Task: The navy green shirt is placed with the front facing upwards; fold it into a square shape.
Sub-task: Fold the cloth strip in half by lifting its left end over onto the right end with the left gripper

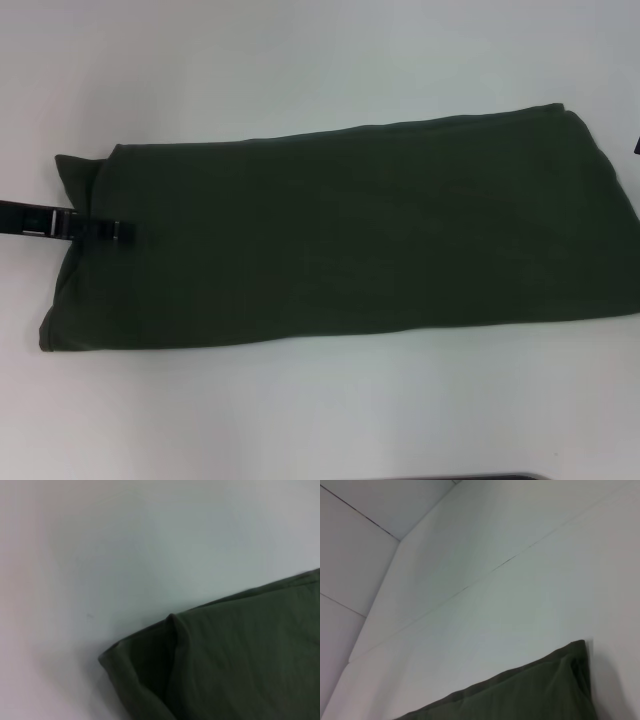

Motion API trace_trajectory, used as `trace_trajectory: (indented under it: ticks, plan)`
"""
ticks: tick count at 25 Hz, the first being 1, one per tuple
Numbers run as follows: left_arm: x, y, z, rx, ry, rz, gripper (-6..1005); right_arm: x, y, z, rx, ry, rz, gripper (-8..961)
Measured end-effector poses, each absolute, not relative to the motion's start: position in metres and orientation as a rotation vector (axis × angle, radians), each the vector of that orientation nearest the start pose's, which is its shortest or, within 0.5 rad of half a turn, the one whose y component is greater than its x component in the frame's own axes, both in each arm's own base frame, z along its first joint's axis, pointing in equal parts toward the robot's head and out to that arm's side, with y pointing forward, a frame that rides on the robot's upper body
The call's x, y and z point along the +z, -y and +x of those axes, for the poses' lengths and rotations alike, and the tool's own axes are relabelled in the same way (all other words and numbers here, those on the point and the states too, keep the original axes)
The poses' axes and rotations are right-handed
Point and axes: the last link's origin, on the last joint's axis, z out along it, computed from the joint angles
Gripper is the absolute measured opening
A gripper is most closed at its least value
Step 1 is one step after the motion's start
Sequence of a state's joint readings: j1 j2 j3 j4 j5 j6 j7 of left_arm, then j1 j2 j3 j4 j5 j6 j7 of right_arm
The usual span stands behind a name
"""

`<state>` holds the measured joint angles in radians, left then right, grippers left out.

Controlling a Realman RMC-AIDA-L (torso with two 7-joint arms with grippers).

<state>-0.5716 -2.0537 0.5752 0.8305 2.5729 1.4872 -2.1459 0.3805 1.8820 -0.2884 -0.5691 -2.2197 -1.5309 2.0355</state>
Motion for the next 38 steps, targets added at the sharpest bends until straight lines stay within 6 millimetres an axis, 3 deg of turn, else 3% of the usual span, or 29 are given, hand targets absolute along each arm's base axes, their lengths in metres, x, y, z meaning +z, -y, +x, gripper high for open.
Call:
trace_trajectory:
  ticks: [25, 38]
  plan:
    - [0.033, -0.341, -0.304, -0.119, 1.479, -2.452, 874, 0.100, -0.286, 0.386, 0.731, -1.714, -1.969, 745]
    - [0.036, -0.338, -0.312, -0.103, 1.489, -2.419, 874, 0.100, -0.287, 0.385, 0.732, -1.712, -1.972, 745]
